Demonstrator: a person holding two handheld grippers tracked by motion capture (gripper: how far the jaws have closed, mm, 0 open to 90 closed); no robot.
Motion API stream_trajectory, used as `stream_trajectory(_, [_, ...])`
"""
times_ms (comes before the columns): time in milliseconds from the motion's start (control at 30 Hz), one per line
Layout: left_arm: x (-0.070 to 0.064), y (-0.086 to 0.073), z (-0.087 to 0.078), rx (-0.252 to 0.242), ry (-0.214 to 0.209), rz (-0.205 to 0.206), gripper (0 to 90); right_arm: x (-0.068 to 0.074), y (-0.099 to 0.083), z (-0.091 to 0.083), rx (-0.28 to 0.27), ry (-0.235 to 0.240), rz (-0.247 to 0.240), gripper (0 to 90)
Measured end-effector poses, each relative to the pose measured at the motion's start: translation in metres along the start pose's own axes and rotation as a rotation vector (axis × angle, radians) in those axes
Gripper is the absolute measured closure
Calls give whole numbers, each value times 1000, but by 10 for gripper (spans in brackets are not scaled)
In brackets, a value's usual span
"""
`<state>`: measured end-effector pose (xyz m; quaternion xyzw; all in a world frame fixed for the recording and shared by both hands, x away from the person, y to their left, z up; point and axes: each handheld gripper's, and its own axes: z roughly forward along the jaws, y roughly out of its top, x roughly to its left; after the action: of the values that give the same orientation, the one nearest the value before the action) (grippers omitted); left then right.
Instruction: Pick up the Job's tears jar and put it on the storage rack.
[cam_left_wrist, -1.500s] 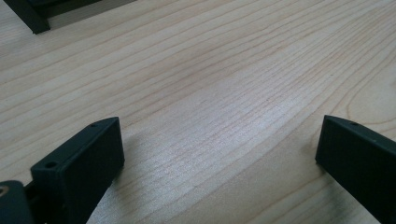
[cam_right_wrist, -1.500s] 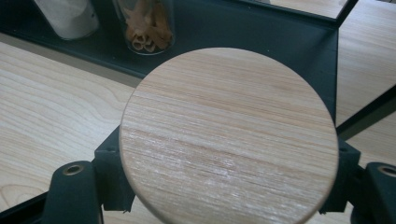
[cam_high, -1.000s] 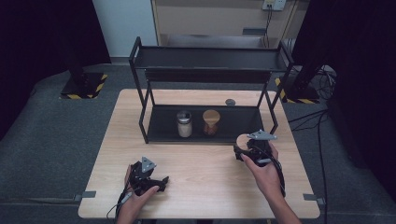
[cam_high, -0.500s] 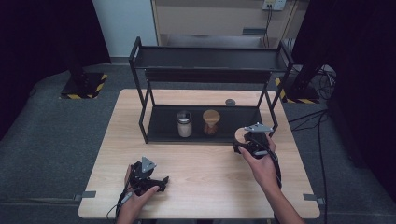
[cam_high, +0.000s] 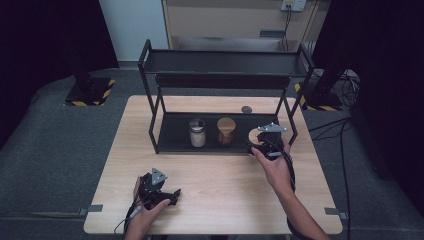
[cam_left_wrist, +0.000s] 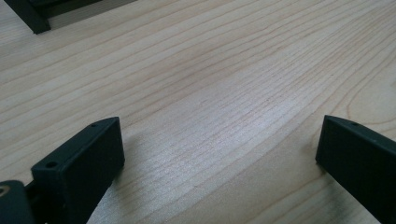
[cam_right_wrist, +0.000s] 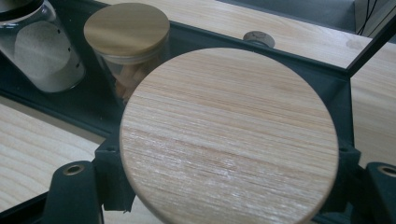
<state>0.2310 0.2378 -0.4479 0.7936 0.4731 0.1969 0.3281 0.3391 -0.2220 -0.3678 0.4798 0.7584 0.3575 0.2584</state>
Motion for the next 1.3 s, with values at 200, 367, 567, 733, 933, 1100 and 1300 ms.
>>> stream_trajectory(200, [0,0,0,0,0,0,0,2,6,6,-2,-13,-5,258])
stream_trajectory(367, [0,0,0,0,0,0,0,1,11,13,-1,-16,10,258])
stream_trajectory(567, [0,0,0,0,0,0,0,1,17,22,5,-26,24,258])
stream_trajectory(733, [0,0,0,0,0,0,0,0,20,26,-7,-32,29,258])
stream_trajectory(933, [0,0,0,0,0,0,0,0,23,33,-9,-40,30,258])
stream_trajectory(1100, [0,0,0,0,0,0,0,-1,24,40,-3,-45,32,258])
stream_trajectory(1300, [0,0,0,0,0,0,0,-2,25,47,4,-46,36,258])
